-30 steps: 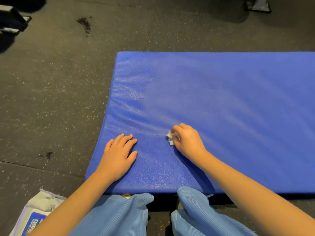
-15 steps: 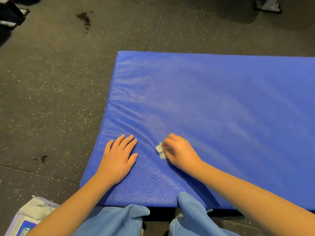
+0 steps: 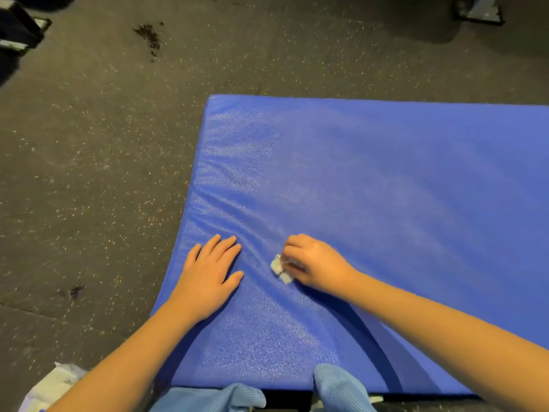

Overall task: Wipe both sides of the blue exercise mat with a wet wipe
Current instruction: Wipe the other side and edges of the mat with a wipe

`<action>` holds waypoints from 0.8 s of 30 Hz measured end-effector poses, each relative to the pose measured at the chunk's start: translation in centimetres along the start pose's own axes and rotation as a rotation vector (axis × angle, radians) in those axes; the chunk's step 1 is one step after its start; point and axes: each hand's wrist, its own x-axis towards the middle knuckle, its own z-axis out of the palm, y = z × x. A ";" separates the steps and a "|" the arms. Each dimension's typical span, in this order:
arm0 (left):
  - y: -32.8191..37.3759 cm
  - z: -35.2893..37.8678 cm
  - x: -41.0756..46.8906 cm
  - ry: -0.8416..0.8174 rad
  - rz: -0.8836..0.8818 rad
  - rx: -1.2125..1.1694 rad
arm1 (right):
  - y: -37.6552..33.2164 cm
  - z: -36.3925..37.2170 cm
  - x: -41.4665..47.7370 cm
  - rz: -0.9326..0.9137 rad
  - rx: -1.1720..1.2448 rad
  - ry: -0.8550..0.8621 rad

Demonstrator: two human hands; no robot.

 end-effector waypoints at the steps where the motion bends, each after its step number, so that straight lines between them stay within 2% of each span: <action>1: -0.1 0.0 0.1 -0.025 -0.005 0.006 | 1.2 -0.4 0.7 0.044 -0.035 0.050; 3: -0.2 0.1 0.1 -0.028 -0.003 0.008 | 2.9 -0.9 2.0 0.244 -0.089 0.217; 5: -0.2 0.3 -0.1 -0.003 0.004 0.008 | 2.9 -0.7 2.8 0.443 -0.066 0.297; 6: -0.2 0.4 0.0 0.010 0.009 0.006 | 2.2 -0.3 2.8 0.431 -0.024 0.298; 8: -0.4 0.6 0.0 0.025 0.018 0.004 | 0.0 0.5 2.0 0.178 0.056 0.228; 10: -0.5 0.8 0.2 0.034 0.027 0.022 | -0.7 0.8 1.1 -0.067 0.067 0.053; 11: -0.5 0.8 0.2 0.036 0.029 0.035 | -0.1 0.3 1.2 -0.118 0.026 0.001; 13: -0.6 0.9 0.3 0.020 0.019 0.051 | 2.1 -0.7 2.5 -0.070 -0.092 0.022; 17: -0.8 1.0 0.5 0.049 0.044 0.101 | 4.4 -1.0 4.9 0.340 -0.053 0.317; 18: -0.8 1.0 0.6 0.066 0.056 0.114 | 3.7 -0.4 5.0 0.326 -0.012 0.328; 19: -0.9 0.9 0.7 0.082 0.067 0.122 | 2.7 0.3 4.9 0.231 0.030 0.284; 22: -0.9 0.8 0.9 0.115 0.089 0.140 | 0.7 1.3 4.0 -0.113 0.022 0.011; 24: -0.9 0.7 1.0 0.115 0.097 0.141 | 1.9 0.2 5.1 -0.113 -0.012 0.005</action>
